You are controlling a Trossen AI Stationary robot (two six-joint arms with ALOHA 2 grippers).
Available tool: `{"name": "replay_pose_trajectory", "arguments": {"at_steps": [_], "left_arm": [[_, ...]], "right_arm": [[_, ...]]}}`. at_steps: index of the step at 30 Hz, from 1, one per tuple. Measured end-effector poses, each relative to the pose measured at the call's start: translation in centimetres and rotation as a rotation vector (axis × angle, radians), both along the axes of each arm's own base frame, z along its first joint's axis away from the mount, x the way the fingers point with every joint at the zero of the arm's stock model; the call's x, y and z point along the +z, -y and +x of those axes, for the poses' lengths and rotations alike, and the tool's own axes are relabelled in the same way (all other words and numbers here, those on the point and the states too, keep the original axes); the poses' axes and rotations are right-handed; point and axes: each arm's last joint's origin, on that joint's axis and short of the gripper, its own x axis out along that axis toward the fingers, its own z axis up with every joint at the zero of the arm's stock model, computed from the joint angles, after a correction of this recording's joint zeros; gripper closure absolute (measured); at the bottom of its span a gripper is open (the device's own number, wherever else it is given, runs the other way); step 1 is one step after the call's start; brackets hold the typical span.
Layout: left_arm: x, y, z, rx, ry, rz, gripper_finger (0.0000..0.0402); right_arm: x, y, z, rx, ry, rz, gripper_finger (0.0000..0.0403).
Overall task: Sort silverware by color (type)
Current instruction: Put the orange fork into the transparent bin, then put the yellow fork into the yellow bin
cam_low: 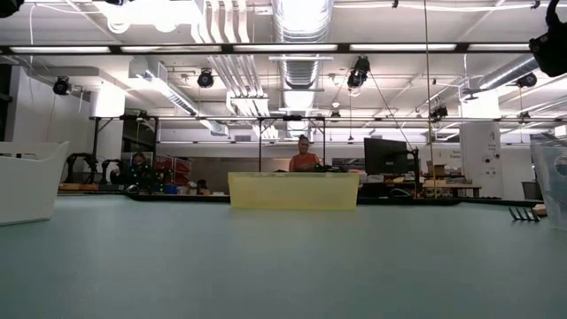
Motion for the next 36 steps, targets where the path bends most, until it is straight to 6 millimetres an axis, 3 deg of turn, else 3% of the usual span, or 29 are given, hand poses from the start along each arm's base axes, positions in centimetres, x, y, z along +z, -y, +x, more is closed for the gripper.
{"name": "replay_pose_trajectory", "arguments": {"at_steps": [21,36], "left_arm": [[-0.05,0.01,0.1,0.0,-0.004,0.001,0.0402],[-0.06,0.02,0.13,0.0,-0.005,0.001,0.0402]], "right_arm": [[-0.94,-0.54,0.6,0.0,-0.007,-0.005,0.0393],[-0.93,-0.58,0.61,-0.081,-0.007,0.005,0.0333]]}}
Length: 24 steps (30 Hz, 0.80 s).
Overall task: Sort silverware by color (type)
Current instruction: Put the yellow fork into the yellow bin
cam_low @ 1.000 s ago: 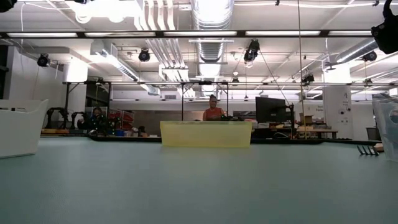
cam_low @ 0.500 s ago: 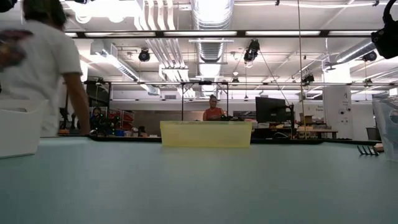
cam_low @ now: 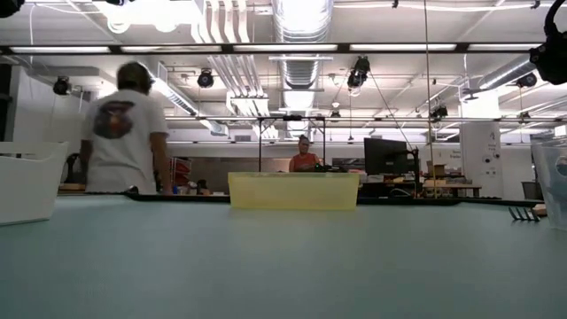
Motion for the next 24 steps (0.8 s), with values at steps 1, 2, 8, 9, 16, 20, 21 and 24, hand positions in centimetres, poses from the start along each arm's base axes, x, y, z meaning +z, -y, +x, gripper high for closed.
{"name": "replay_pose_trajectory", "arguments": {"at_steps": [1,2,8,9,16,20,21,24], "left_arm": [[0.0,0.0,0.0,0.0,0.0,0.0,0.0402],[0.0,0.0,0.0,0.0,0.0,0.0,0.0402],[-0.1,0.0,0.2,0.0,-0.008,0.001,0.0402],[-0.1,0.0,0.2,0.0,-0.01,0.001,0.0402],[-0.3,0.1,0.5,0.0,-0.025,0.004,0.0402],[-0.4,0.1,0.7,0.0,-0.032,0.005,0.0402],[-0.4,0.1,0.7,0.0,-0.034,0.005,0.0402],[-0.5,0.1,0.8,0.0,-0.04,0.005,0.0402]], "right_arm": [[0.0,0.0,0.0,0.0,0.0,0.0,0.0332],[0.0,0.0,0.0,-0.002,0.001,0.0,0.0331],[0.7,-0.3,0.3,-0.04,0.024,0.022,0.033],[1.0,-0.3,0.4,-0.051,0.031,0.029,0.033],[2.8,-0.9,1.2,-0.15,0.115,0.044,0.0339],[3.9,-0.7,2.0,-0.21,0.232,-0.013,0.0344],[4.1,-0.5,2.3,-0.219,0.267,-0.035,0.0344],[4.9,0.1,3.2,-0.226,0.349,-0.096,0.0344]]}}
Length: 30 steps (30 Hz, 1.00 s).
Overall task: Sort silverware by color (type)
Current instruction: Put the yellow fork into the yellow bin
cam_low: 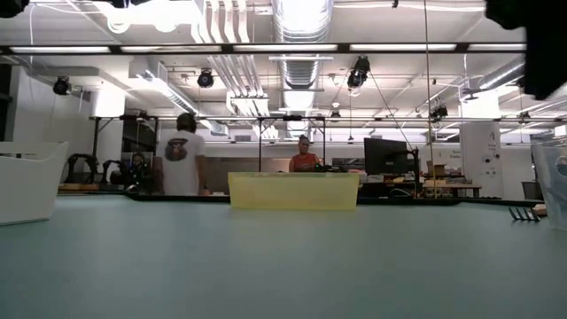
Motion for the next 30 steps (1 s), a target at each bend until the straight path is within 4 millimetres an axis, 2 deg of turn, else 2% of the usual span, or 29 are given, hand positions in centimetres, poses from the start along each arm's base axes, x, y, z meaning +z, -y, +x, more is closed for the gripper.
{"name": "replay_pose_trajectory", "arguments": {"at_steps": [9,18,24,30], "left_arm": [[-0.2,0.1,0.4,-0.002,-0.007,-0.01,0.0402],[-0.5,0.1,1.0,-0.01,-0.019,-0.049,0.0402],[-0.7,0.2,1.3,-0.025,-0.004,-0.13,0.0402],[-1.3,0.3,1.8,-0.045,0.0,-0.274,0.0402]], "right_arm": [[1.6,4.2,3.2,0.08,0.005,-0.11,0.0344],[3.1,10.4,5.6,0.245,-0.063,-0.148,0.0344],[3.6,14.5,6.0,0.369,-0.127,-0.189,0.0344],[3.5,18.3,4.6,0.416,-0.275,-0.165,0.0344]]}}
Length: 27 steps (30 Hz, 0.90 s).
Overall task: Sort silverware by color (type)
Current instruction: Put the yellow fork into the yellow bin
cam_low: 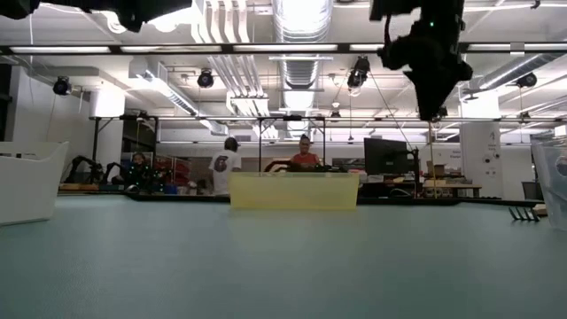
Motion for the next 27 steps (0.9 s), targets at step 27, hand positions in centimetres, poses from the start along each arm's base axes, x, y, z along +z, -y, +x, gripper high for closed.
{"name": "replay_pose_trajectory", "arguments": {"at_steps": [27], "left_arm": [[-0.8,0.3,2.0,-0.017,0.041,-0.182,0.0402]], "right_arm": [[-5.8,4.7,-5.4,0.589,-0.385,0.258,0.0344]]}}
